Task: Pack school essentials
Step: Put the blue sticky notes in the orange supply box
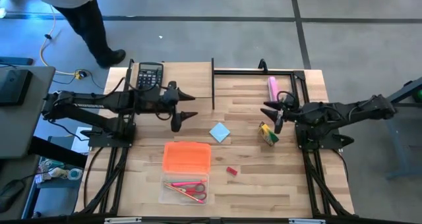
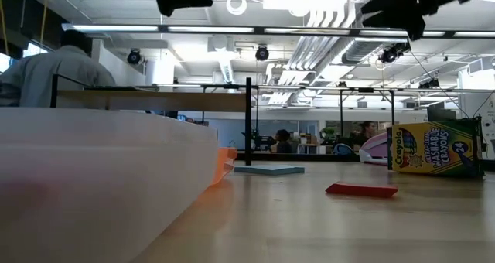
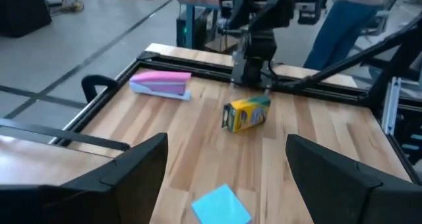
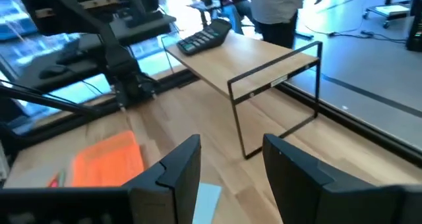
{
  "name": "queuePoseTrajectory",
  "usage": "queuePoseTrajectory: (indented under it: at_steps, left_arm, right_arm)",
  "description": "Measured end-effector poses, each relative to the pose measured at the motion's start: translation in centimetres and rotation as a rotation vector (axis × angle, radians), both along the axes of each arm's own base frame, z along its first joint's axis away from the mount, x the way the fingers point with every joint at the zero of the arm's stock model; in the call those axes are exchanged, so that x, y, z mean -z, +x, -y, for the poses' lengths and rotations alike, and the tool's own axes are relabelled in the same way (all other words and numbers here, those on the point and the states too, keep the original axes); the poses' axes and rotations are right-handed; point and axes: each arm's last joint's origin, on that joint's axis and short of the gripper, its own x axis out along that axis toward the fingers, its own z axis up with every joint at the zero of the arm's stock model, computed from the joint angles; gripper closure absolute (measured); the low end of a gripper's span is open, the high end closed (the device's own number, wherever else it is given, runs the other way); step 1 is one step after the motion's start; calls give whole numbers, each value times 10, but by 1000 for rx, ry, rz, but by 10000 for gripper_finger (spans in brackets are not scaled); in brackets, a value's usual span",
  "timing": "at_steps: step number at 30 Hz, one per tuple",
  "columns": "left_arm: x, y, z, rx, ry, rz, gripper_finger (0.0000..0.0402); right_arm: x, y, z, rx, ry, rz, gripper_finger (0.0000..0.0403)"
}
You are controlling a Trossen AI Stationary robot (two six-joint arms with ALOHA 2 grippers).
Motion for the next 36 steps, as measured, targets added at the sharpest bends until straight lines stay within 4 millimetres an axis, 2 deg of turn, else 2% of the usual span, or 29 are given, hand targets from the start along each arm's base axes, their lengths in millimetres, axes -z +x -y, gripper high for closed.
queuePoseTrajectory:
  at_steps: [4,11,19,26,36]
  left_arm:
    - [-9,9,-6,-10,11,-50,103]
    - [-8,35,-19,-37,-5,-152,103]
    - [11,73,-27,-1,-81,-235,103]
    - [33,97,-29,-15,-164,-321,103]
    - [55,125,-16,22,-178,-394,103]
  right_arm:
    - [21,-6,3,-5,7,-6,250]
    - [46,-11,4,-6,14,30,250]
    - [72,-14,4,5,54,53,250]
    - [96,-15,4,6,77,128,250]
    - [123,-17,5,16,128,132,250]
